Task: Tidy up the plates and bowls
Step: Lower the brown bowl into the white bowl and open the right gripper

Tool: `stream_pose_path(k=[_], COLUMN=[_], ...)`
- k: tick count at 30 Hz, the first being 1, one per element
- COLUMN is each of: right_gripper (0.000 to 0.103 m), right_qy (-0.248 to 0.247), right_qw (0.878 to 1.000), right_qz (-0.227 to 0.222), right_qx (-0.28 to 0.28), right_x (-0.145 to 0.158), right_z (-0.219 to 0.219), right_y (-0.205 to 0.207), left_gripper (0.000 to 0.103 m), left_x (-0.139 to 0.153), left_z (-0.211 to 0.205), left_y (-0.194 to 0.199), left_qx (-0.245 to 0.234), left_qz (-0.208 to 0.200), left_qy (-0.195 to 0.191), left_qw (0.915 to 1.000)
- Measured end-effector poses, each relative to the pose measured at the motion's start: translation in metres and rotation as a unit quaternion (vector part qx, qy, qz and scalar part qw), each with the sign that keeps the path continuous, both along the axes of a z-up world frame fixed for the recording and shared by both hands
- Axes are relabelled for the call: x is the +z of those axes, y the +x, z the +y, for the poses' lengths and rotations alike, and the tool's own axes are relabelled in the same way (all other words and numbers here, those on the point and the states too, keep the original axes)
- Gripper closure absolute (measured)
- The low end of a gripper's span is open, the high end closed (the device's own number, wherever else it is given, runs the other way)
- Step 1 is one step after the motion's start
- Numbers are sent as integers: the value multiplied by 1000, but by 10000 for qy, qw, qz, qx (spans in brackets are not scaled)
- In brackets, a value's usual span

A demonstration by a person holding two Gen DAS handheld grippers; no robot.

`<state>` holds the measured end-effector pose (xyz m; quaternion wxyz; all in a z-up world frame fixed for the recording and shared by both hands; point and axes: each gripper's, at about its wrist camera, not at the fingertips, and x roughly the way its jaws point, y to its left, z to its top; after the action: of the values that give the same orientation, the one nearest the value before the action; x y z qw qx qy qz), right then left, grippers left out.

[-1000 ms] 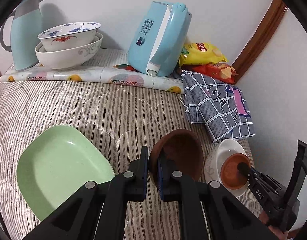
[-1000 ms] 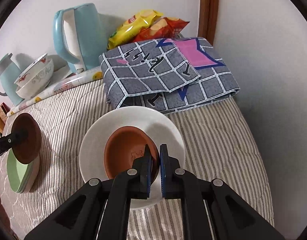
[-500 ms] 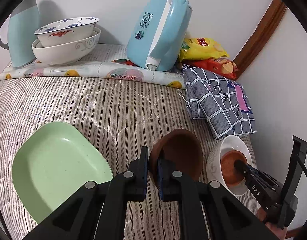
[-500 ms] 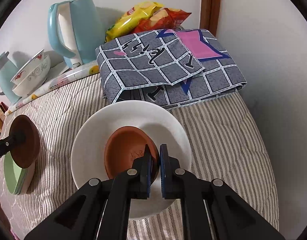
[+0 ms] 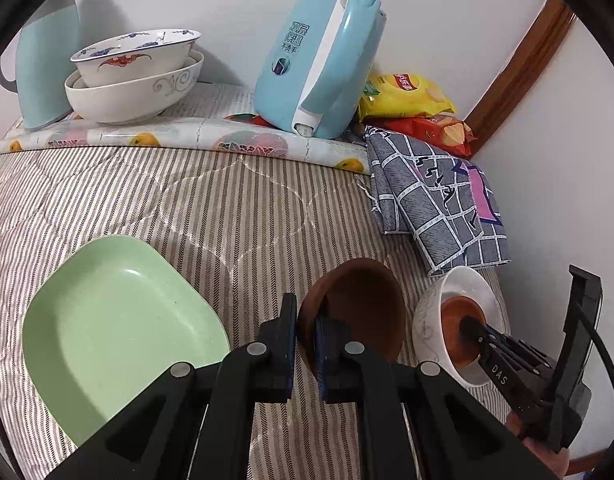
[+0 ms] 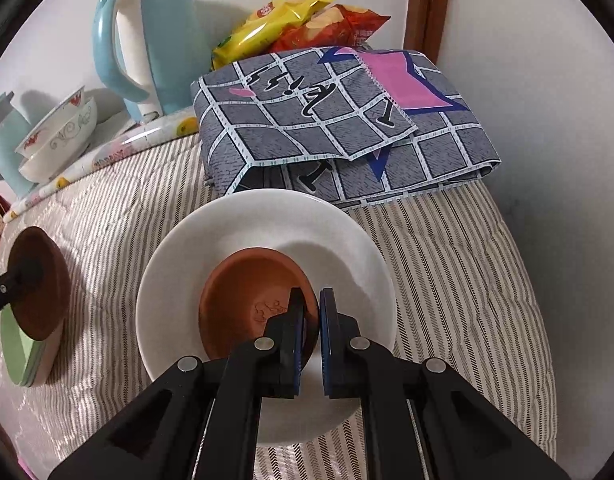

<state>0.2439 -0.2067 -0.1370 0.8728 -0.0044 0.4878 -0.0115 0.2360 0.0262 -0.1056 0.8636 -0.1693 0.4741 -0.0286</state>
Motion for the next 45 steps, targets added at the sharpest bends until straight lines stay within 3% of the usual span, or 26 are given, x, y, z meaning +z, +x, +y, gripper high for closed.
stream_pose_path(k=[14,29,32,45], right_gripper=[93,68,58,58], right_qy=[-298,-355,-388,-109], right_qw=[9995,9993,9992,9995], right_qz=[121,119,27,-280], right_qx=[-16,38,7,52], right_x=[-6,-7,-4,24], right_z=[10,17,17,13], right_y=[3,4,3,-19], left_gripper=[94,93,93,93], left_x=[0,-1,0,18], left_z=[7,13,14,5], left_y=[-6,-13,-13,-24], left_qx=[15,37,56,12], left_qz=[44,76,76,-80], left_qy=[-119,-164,-169,-62], left_qw=[9999,9998,9998,9999])
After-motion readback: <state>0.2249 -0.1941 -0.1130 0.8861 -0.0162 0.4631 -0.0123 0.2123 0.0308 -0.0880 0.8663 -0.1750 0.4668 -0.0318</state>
